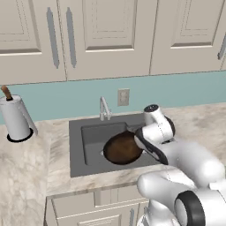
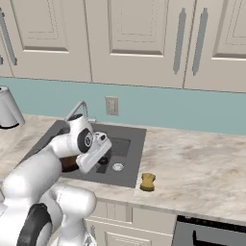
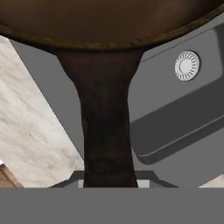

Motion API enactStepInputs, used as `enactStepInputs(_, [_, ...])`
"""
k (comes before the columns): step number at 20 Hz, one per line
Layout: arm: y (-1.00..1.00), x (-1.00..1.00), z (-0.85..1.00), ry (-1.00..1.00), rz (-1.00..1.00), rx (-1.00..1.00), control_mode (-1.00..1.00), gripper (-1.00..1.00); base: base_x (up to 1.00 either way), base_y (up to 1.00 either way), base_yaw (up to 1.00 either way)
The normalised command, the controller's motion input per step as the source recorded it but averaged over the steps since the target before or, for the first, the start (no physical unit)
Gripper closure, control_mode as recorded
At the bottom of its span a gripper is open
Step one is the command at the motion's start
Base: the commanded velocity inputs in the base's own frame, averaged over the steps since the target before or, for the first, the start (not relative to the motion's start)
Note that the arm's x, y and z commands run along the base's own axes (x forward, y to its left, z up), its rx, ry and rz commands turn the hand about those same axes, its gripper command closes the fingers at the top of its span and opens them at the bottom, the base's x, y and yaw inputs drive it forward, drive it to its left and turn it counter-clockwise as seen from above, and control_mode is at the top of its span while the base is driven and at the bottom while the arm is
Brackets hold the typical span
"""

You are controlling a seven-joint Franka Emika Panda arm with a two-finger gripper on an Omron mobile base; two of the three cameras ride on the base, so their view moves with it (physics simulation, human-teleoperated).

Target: Pick the pan and sponge and place them into the sink. Then turn on the water.

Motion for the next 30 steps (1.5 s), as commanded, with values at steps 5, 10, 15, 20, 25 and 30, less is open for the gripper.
enactStepInputs(5, [0.13, 0.78, 0.0, 0.2, 0.0, 0.06, -1.0, 1.0, 0.0, 0.0, 0.0])
enactStepInputs(10, [0.3, 0.58, -0.19, 0.04, -0.01, 0.01, -1.0, 1.0, 0.0, 0.0, 0.0])
enactStepInputs(15, [0.47, 0.3, -0.35, 0.0, -0.06, 0.0, -1.0, 1.0, 0.0, 0.0, 0.0])
enactStepInputs(20, [0.33, 0.03, -0.38, 0.0, -0.1, 0.0, -1.0, 1.0, 0.0, 0.0, 0.0])
enactStepInputs(25, [0.2, 0.02, -0.33, 0.0, -0.11, 0.0, -1.0, 1.0, 0.0, 0.0, 0.0])
enactStepInputs(30, [0.15, 0.21, -0.33, 0.0, -0.11, 0.0, -1.0, 1.0, 0.0, 0.0, 0.0])
